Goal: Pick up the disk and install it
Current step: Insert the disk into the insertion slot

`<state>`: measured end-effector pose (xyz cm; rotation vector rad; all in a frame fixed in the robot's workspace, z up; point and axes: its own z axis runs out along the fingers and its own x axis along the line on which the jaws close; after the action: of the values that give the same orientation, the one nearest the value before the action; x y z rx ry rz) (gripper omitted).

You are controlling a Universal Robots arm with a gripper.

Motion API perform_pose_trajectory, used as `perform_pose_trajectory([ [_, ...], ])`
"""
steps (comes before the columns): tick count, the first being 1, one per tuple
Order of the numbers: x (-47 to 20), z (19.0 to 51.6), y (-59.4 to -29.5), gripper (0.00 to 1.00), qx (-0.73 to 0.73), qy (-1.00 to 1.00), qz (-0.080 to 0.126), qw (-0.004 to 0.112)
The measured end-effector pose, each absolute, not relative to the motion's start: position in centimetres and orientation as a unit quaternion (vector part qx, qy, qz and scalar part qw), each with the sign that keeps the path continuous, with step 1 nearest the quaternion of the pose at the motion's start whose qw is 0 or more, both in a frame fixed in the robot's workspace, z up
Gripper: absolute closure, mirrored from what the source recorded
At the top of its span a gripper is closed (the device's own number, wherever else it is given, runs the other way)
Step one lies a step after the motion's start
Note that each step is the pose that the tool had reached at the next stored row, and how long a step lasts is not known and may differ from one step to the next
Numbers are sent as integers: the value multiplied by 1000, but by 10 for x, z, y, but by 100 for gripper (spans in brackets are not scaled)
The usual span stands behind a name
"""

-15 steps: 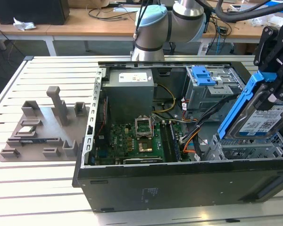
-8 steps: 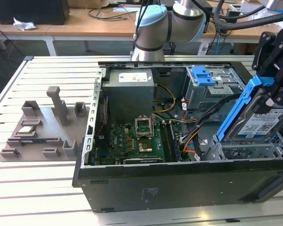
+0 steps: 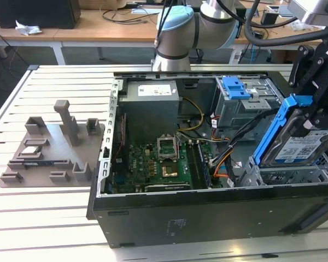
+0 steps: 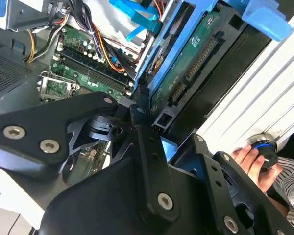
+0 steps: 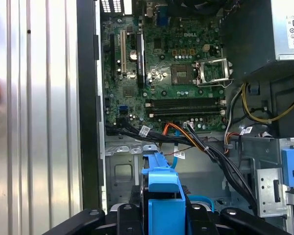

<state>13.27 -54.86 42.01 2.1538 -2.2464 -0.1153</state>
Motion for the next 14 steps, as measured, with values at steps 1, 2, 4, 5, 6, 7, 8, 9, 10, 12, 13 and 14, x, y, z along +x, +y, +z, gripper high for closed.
perform_pose_trajectory([
  [1,133,420,-549,63,692,-721,-37,14],
  [2,132,420,-549,63,692,-721,-37,14],
  [4,131,420,-549,63,692,-721,-37,13],
  [5,131,420,-549,63,692,-721,-37,14],
  [6,131,420,-549,63,692,-721,-37,14],
  [7,131,420,-549,63,692,-721,-37,14],
  [8,130,420,-549,63,692,-721,-37,14],
  [9,130,420,-549,63,692,-721,-37,14],
  [10,130,420,-549,63,692,-721,-37,14],
  [12,129,421,-549,63,692,-721,-36,13],
  [13,129,421,-549,63,692,-721,-35,13],
  [14,128,423,-549,63,692,-721,-35,13],
])
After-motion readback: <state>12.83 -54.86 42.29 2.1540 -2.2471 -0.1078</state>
